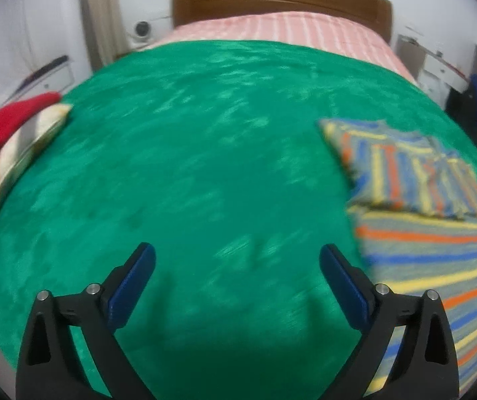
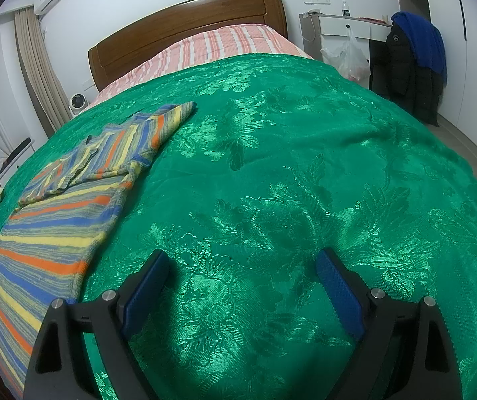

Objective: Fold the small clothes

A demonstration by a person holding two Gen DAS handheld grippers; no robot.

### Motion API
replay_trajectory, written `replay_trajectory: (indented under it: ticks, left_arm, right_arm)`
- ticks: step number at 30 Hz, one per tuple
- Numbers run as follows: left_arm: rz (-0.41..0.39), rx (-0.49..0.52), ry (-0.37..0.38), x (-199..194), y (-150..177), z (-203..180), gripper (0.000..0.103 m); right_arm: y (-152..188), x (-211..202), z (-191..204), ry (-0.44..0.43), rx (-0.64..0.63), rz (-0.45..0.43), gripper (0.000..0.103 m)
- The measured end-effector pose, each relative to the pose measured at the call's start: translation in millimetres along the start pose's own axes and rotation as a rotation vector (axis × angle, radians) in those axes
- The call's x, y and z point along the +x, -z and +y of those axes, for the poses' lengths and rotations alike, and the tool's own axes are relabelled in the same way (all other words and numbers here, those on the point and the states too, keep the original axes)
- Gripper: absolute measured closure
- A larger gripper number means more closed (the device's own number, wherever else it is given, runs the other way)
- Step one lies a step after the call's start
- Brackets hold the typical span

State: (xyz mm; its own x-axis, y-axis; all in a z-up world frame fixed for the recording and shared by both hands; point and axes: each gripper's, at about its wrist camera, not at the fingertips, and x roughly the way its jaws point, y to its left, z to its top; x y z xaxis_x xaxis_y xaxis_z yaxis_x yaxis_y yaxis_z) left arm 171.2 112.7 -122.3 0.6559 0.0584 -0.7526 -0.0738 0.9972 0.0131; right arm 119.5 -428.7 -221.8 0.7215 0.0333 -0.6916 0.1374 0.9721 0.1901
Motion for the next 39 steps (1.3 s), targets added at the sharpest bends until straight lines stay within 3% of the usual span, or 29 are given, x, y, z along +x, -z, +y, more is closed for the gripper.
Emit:
replay_trajectory:
  ticks: [3, 5, 39]
  left_arm:
    - [0.055, -0.039, -0.023, 26, 25, 13, 0.001]
    - [-0.028, -0.037, -0.002, 28, 41, 16, 0.001]
    - [-0.066, -0.029, -0.022, 24, 46, 12, 0.0]
  right_arm:
    - [0, 0, 0, 0.001, -0.001, -0.002, 0.014]
    - [0, -1, 0, -0.003, 0.002, -0.006, 0.014]
    - [3, -5, -2, -0.019, 0.013, -0.023, 0.014]
